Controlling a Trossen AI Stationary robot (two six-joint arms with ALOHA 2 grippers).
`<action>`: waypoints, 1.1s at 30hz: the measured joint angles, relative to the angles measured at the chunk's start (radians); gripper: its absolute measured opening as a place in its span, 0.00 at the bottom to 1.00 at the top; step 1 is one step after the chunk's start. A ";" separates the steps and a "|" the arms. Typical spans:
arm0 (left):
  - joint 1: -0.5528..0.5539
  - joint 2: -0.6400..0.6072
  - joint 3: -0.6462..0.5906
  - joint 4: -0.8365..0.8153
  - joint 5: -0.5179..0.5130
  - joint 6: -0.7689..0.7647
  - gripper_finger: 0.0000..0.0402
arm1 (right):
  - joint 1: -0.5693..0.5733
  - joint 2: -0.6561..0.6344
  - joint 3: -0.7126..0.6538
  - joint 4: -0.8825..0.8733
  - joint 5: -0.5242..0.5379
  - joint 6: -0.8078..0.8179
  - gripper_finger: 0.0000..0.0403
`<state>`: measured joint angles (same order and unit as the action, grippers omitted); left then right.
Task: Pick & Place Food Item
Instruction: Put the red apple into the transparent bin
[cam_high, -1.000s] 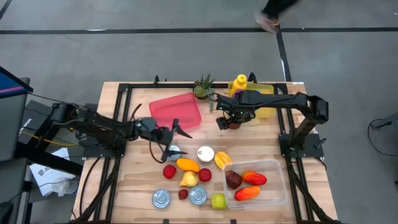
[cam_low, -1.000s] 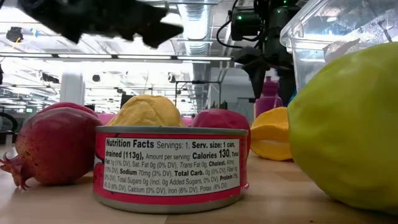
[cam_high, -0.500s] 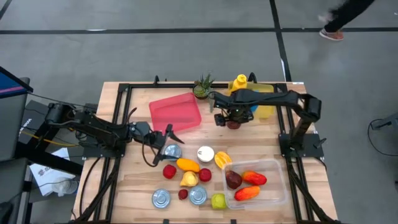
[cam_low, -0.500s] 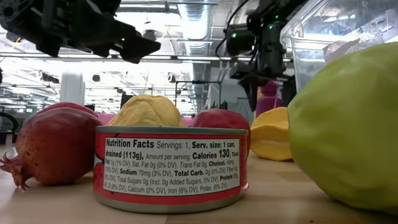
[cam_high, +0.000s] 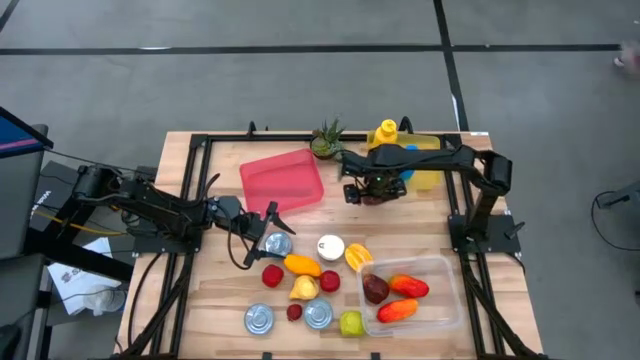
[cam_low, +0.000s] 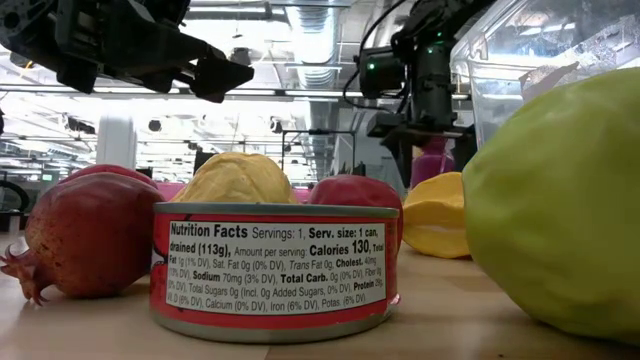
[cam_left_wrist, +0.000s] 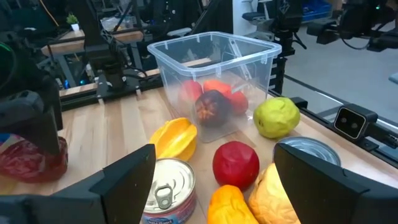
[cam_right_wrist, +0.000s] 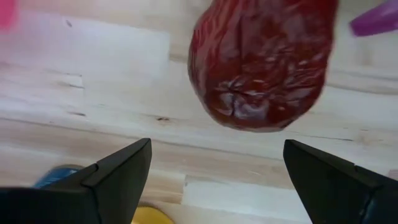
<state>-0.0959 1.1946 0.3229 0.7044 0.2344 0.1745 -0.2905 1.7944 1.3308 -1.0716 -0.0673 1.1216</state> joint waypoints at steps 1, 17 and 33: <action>0.000 0.000 0.000 0.000 0.000 0.000 0.80 | 0.000 -0.006 0.000 -0.003 0.015 0.004 0.88; 0.000 0.001 0.000 -0.009 0.006 0.001 0.80 | -0.065 -0.007 0.000 0.084 0.099 0.005 0.88; 0.000 0.001 0.000 -0.017 0.008 0.001 0.80 | -0.078 -0.006 -0.046 0.153 0.097 0.039 0.88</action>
<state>-0.0959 1.1954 0.3233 0.6876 0.2420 0.1754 -0.3687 1.7885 1.2846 -0.9188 0.0292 1.1604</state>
